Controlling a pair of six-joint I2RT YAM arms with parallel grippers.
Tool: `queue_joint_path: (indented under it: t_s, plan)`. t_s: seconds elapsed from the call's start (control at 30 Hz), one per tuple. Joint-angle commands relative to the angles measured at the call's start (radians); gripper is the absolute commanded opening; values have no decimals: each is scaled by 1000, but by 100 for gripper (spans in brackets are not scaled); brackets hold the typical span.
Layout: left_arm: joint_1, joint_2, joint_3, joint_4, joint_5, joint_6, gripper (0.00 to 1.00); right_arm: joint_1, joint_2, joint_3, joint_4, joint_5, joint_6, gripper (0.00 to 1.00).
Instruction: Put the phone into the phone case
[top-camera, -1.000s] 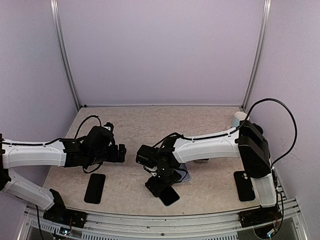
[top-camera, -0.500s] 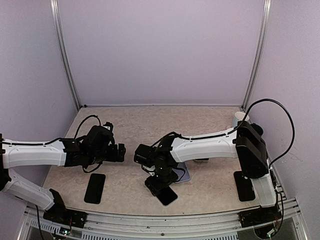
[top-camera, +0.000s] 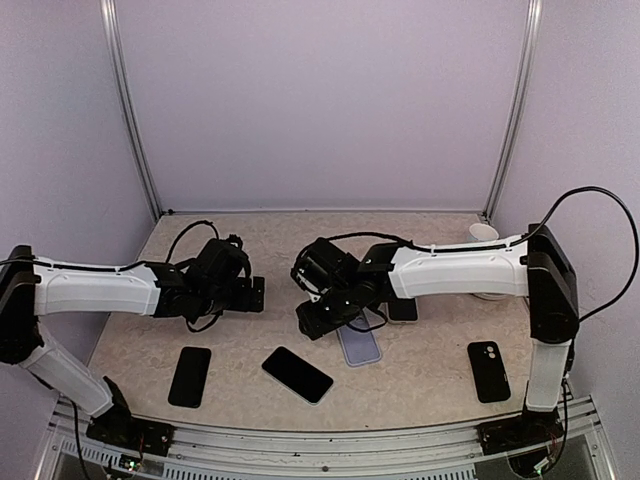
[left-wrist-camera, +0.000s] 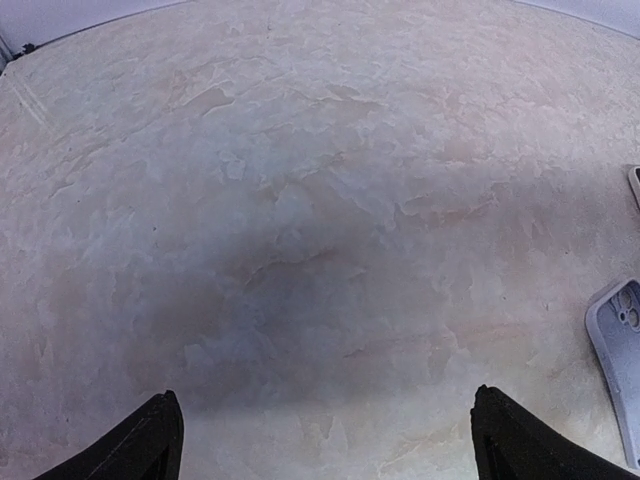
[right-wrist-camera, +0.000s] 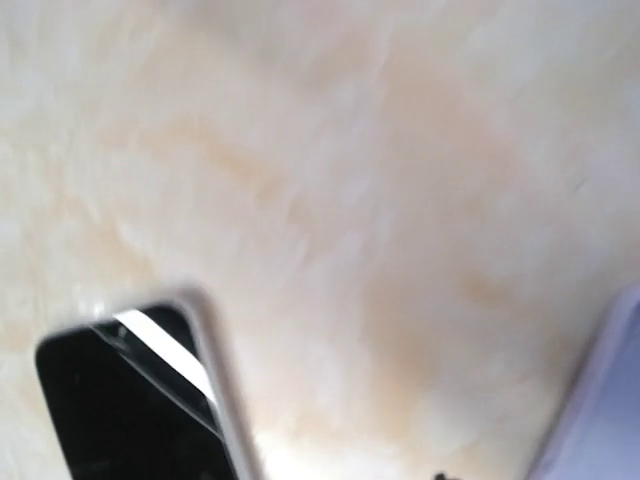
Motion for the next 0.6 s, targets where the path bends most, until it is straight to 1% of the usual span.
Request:
queue_joint_path:
  t_s: [0.0,0.1,0.23,0.3,0.33,0.47,0.57]
  plan:
    - [10,44,35,-6,8,12,99,-24,-16,-21,59,-13,-10,52]
    - [10,40,-4,-23,29,-15,99,3,47,78,-76,-40,-78,63]
    - [13,-2,-75,-22,48,-56,99,71,125,166,-202,-75,-119,85]
    - [15,-25,-104,-17,55,-74,99,87,186,242,-270,-85,-130,96]
    - [16,-38,-114,-14,54,-78,99,88,215,294,-319,-85,-129,99]
    - [20,-110,-142,-9,40,-82,99,88,338,491,-525,-77,-141,99]
    - [26,-142,-154,-4,42,-73,99,93,380,540,-582,-125,-153,99]
